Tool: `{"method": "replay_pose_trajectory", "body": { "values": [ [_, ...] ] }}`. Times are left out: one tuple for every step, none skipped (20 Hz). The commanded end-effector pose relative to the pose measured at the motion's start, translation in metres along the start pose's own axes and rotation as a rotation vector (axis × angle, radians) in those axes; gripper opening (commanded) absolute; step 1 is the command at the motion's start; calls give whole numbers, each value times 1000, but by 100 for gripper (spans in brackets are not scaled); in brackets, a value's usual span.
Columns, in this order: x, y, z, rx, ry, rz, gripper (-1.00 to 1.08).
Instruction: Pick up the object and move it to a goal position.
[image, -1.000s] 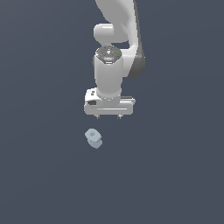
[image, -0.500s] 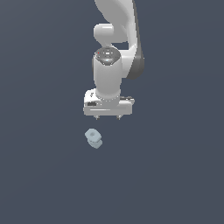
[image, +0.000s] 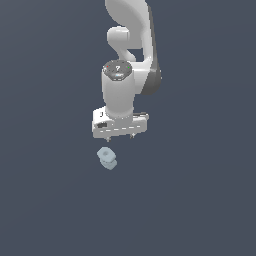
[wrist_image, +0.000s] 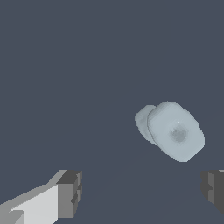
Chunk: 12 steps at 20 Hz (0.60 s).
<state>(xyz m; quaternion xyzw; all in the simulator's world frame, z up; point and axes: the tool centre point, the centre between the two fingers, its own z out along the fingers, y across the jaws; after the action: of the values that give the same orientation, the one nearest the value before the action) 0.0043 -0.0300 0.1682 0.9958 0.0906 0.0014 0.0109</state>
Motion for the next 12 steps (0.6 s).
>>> {"method": "replay_pose_trajectory", "body": {
  "values": [
    [2,5,4,1,-1,-52,100],
    [3,7,6,1,-1,-76,100],
    [4,10,8,1,-1,-99,100],
    [4,12,10,2,-2,-122,100],
    [5,14,11,2,-2,-145,100],
    [6,16,13,3,-2,-169,100],
    [7,19,15,3,-2,-192,100],
    [7,21,17,4,-2,-215,100],
    [8,23,19,4,-2,-238,100],
    [9,25,21,5,-2,-261,100],
    [10,28,23,5,-2,-284,100],
    [10,30,25,6,-2,-308,100]
  ]
}}
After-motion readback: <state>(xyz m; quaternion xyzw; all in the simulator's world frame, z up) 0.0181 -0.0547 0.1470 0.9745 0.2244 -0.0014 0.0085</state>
